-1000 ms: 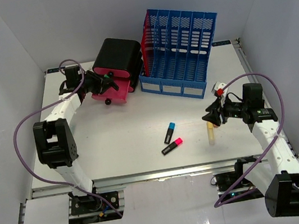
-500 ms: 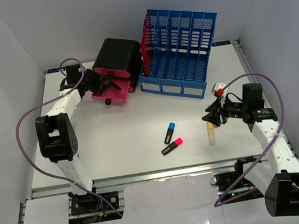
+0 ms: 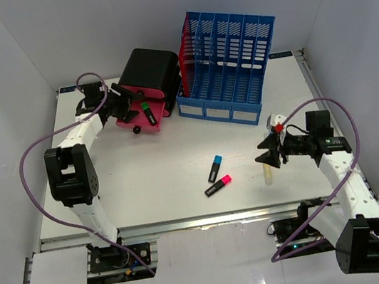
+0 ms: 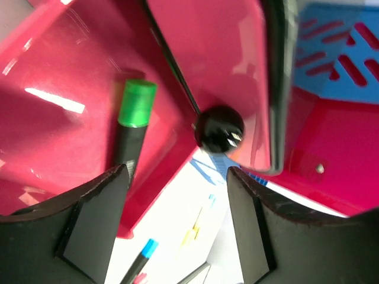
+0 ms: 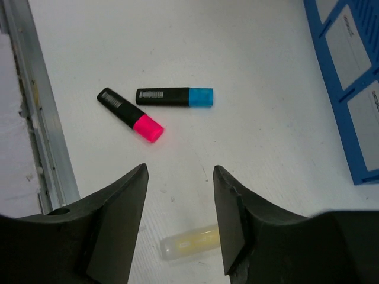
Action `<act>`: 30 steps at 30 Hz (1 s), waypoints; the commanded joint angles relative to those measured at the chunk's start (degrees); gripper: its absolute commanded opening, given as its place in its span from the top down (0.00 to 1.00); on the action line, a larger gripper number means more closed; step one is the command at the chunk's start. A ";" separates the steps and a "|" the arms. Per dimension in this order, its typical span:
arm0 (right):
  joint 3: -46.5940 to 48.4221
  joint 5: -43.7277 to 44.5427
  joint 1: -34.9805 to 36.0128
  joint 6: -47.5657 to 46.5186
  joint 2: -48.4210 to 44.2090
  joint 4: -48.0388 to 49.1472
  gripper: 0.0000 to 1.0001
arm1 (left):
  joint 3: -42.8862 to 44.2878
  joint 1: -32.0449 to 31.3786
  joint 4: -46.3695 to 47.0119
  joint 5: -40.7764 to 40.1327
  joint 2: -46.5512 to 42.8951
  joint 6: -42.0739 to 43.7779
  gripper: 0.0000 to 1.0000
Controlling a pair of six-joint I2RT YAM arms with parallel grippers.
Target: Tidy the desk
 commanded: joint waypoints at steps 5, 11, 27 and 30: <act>7.75 -1.24 4.05 -50.99 5.42 -26.46 0.28 | -17.04 1.63 12.88 10.17 -27.71 13.61 0.07; 14.11 14.07 23.65 -51.55 14.99 -21.06 0.27 | -30.32 1.97 9.26 15.67 -42.00 20.60 0.05; 35.42 27.42 39.00 -49.16 45.73 -18.29 0.33 | -53.93 2.24 -2.49 15.84 -79.01 16.31 0.02; 37.11 28.71 39.97 -49.18 49.02 -18.15 0.34 | -55.20 2.19 -5.47 15.32 -83.44 15.67 0.02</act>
